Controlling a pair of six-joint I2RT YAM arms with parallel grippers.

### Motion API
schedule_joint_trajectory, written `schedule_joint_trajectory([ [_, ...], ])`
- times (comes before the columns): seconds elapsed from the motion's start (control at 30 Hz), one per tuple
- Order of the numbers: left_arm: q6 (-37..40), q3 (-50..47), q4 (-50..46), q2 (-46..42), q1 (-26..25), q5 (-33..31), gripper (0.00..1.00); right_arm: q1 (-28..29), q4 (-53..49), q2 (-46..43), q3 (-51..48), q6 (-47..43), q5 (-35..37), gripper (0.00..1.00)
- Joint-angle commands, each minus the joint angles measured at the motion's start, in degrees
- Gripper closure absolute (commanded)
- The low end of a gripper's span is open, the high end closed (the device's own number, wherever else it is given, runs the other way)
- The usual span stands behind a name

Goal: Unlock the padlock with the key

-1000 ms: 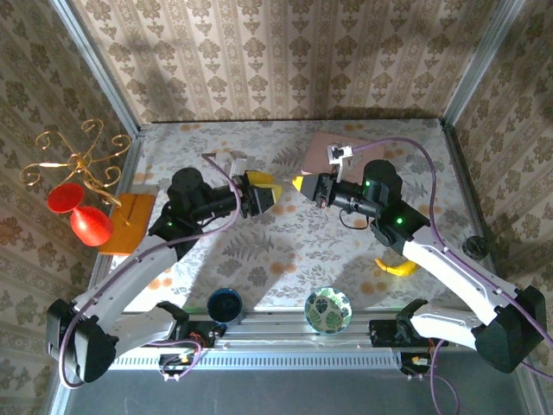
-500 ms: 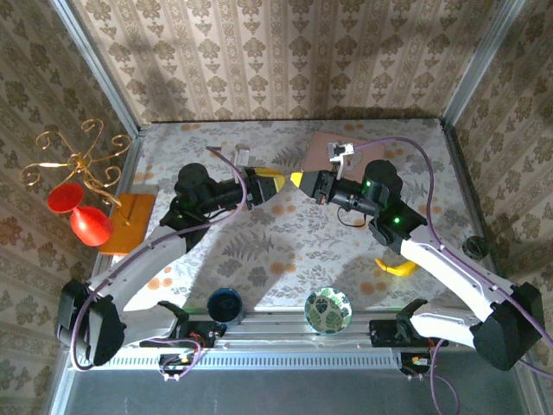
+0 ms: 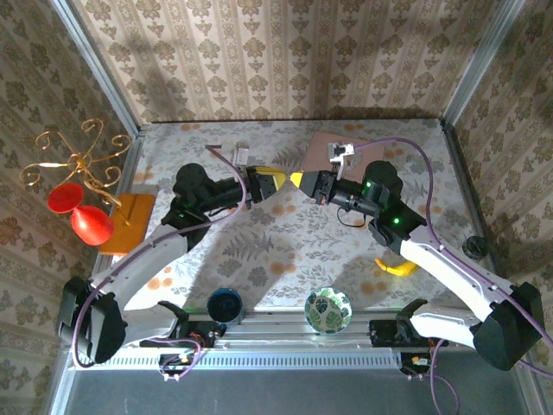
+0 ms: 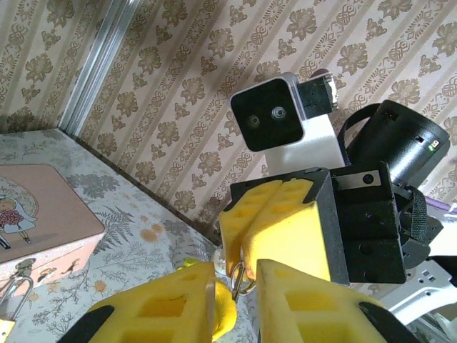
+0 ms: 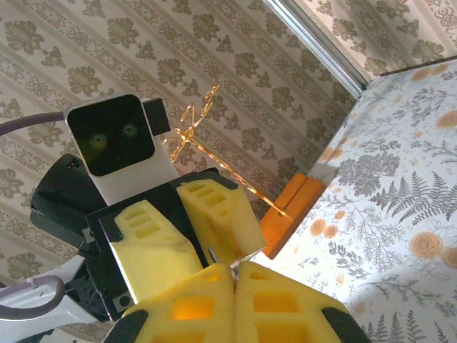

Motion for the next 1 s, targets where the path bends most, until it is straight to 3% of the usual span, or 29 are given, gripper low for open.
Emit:
schedule_joint_trajectory([
  [0.0, -1.41, 0.88, 3.56, 0.38, 0.51, 1.79, 0.77, -0.26, 2.08, -0.08, -0.53, 0.63, -0.74, 1.0],
  [0.2, -1.94, 0.84, 4.61, 0.99, 0.52, 2.57, 0.87, -0.26, 2.35, 0.01, -0.61, 0.79, -0.91, 1.0],
  [0.43, -1.97, 0.86, 5.09, 1.34, 0.52, 3.24, 0.89, -0.26, 2.67, 0.09, -0.7, 1.07, -0.97, 1.0],
  [0.53, -2.03, 0.77, 5.4, 1.34, 0.52, 3.58, 1.0, -0.26, 2.62, 0.18, -0.7, 1.09, -1.11, 1.0],
  [0.73, -1.41, 1.08, 4.37, 0.62, 1.49, 5.53, 1.0, -0.35, -0.33, -0.57, -0.36, -0.79, -0.7, 1.0],
  [0.9, 5.14, 3.78, -6.87, -2.56, 2.97, 8.91, 1.0, -1.37, -6.77, -2.77, -0.25, -6.08, 0.23, 0.62],
  [0.97, 10.84, 6.04, -15.52, -4.09, 2.98, 10.52, 1.0, -2.03, -9.35, -3.95, -0.43, -9.05, 0.54, 0.55],
])
